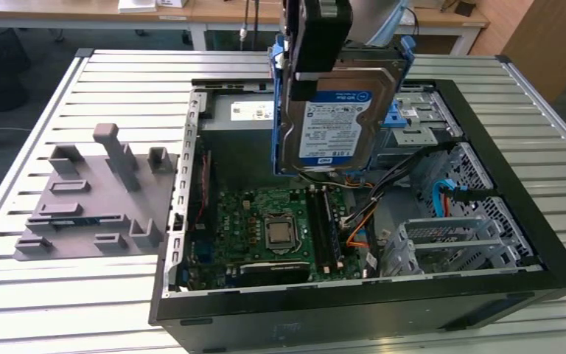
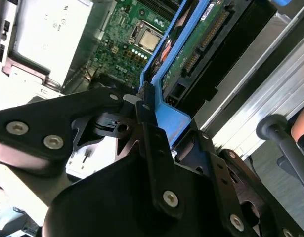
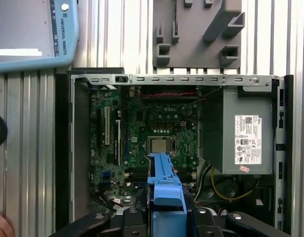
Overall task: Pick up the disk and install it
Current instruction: 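Insert the disk into the insertion slot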
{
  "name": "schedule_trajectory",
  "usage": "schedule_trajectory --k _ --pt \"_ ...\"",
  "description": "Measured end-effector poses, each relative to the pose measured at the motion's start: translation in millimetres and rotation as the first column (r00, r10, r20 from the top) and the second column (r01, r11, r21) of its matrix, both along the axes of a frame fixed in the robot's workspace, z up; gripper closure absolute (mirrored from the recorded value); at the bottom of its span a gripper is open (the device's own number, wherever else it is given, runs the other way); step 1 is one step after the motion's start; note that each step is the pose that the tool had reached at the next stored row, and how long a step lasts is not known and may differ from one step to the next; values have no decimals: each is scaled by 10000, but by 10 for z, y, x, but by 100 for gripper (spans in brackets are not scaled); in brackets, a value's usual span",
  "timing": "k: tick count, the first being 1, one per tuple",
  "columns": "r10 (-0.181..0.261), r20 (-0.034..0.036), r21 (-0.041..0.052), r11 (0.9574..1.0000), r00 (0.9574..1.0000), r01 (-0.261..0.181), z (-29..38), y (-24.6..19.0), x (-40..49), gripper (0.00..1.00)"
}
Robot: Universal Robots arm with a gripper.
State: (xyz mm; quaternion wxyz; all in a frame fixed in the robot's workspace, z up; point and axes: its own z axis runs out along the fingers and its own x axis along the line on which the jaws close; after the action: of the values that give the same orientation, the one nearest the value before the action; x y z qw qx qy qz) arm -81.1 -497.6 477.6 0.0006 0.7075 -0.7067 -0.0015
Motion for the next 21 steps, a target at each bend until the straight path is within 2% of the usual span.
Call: schedule_trajectory --k 2,5,8,14,16,21 --pt "0 1 2 10000 10000 0 -15 -33 12 64" --pt "0 1 2 10000 10000 0 -36 -61 76 64" --pt "0 1 1 10000 10000 0 -61 -110 124 64" --pt "0 1 -1 10000 10000 0 -97 -257 137 64" --pt "-1 1 0 10000 10000 1 -114 -318 170 64" --pt "0 1 0 10000 10000 0 -135 -354 278 64"
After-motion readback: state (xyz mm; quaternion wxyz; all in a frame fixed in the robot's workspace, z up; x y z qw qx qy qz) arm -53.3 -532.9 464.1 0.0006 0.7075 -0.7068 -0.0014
